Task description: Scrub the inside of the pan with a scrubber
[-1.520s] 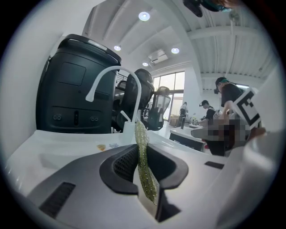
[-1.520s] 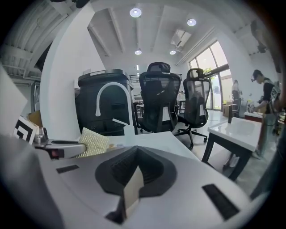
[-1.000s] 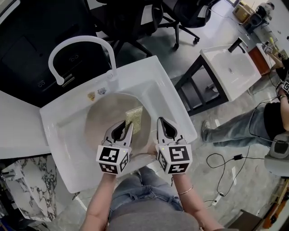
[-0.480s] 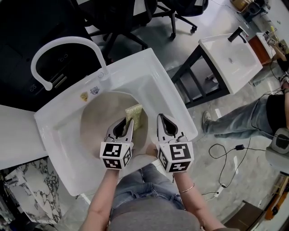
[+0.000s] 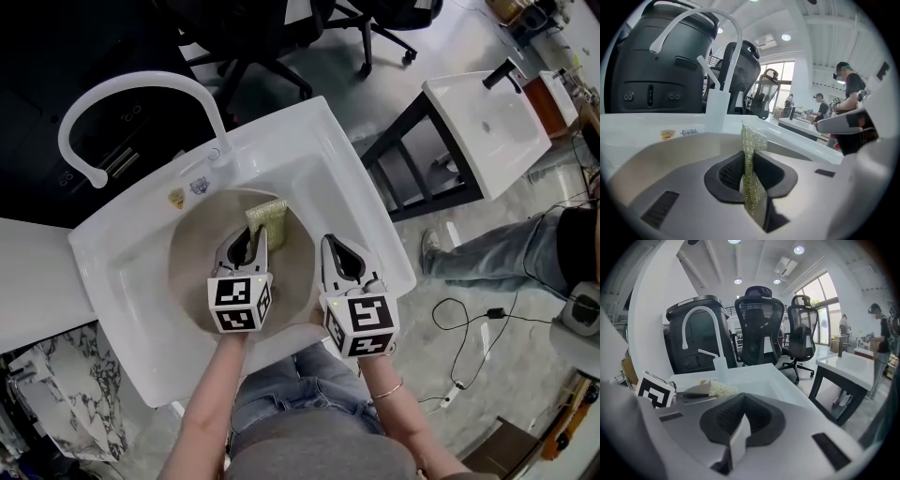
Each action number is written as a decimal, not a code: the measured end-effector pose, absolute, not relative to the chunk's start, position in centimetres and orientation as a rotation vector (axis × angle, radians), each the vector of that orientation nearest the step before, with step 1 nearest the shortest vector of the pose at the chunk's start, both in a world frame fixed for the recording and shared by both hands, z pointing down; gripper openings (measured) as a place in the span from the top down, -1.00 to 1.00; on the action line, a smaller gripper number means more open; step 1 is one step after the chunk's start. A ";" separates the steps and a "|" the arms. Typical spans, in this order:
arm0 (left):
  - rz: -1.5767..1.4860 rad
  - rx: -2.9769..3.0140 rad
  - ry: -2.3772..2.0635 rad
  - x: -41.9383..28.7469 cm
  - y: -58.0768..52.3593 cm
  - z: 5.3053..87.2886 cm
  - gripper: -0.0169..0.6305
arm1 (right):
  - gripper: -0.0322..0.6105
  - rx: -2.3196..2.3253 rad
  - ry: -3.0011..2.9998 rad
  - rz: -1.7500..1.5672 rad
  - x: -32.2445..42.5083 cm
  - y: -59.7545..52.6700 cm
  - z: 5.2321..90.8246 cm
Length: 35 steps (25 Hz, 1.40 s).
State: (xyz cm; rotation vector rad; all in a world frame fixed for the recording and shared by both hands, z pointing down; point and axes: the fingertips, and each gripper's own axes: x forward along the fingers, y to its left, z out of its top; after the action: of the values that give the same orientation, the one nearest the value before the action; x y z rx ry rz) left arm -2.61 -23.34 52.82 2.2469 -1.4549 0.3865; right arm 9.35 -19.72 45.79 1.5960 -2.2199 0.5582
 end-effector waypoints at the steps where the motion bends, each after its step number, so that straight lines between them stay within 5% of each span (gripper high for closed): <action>1: 0.392 2.244 -1.462 -2.8 -23.6 52.9 0.73 | 0.87 1.584 -2.225 0.562 9.0 -19.8 45.8; 35: 0.532 1.796 -1.908 -16.8 -24.2 53.1 0.71 | 0.87 1.426 -2.235 0.478 4.6 -18.5 45.9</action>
State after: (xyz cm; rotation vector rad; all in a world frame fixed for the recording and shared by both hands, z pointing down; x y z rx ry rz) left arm -16.77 -24.21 53.09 1.7961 -1.9079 0.5318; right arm 4.63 -18.47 45.89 1.4260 -2.2354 0.4779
